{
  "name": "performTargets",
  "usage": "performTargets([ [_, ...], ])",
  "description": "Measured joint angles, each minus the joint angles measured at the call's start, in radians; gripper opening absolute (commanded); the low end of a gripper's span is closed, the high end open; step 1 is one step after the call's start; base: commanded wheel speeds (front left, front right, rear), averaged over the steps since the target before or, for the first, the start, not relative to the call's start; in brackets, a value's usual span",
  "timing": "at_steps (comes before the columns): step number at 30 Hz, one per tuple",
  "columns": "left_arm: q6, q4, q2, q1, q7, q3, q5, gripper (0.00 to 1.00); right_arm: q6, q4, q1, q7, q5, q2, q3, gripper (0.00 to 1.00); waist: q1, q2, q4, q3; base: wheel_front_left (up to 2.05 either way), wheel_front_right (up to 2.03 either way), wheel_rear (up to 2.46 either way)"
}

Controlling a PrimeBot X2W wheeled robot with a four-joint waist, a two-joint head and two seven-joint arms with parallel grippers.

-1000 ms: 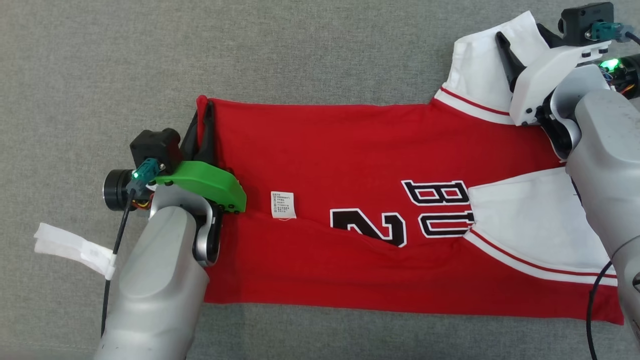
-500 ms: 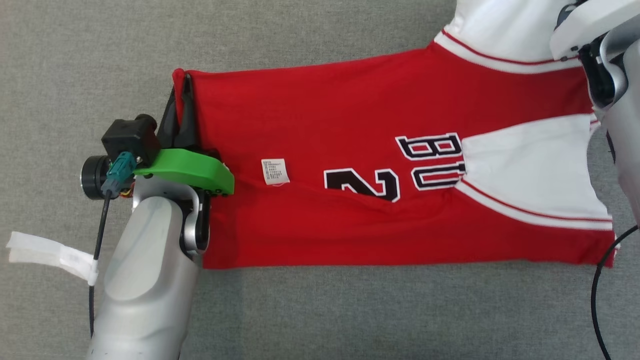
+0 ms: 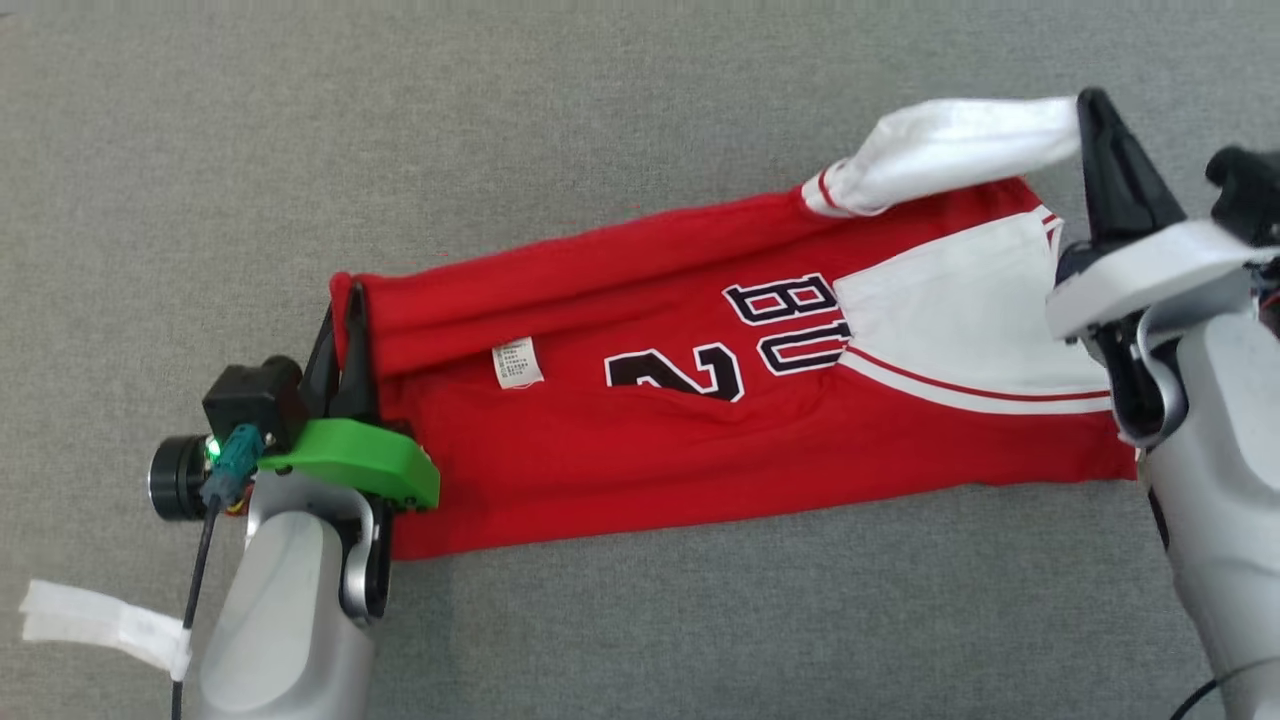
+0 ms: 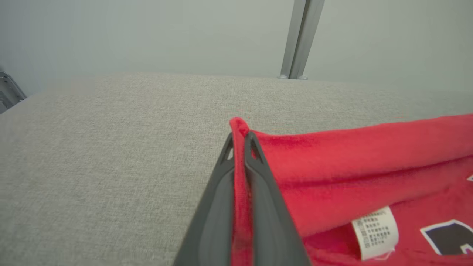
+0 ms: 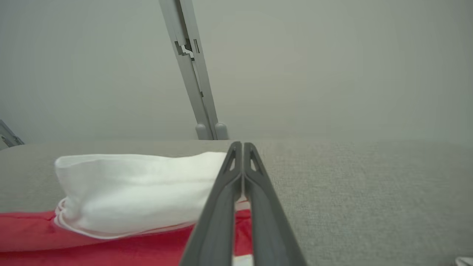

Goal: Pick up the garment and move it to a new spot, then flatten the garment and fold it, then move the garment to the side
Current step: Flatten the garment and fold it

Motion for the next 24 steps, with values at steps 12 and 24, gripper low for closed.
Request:
performTargets([
  [12, -0.025, 0.052, 0.0, 0.161, 0.0, 0.05, 0.036, 0.0, 0.0, -0.046, 0.325, 0.0, 0.041, 0.06, -0.026, 0.0, 0.0, 0.0, -0.05, -0.113, 0.0, 0.0, 0.0],
  [24, 0.033, -0.034, 0.0, 0.337, 0.0, 0.06, 0.043, 1.0, 0.0, -0.008, 0.439, 0.0, -0.006, 0.114, -0.116, 1.0, 0.0, 0.0, -0.048, -0.2, 0.0, 0.0, 0.0],
])
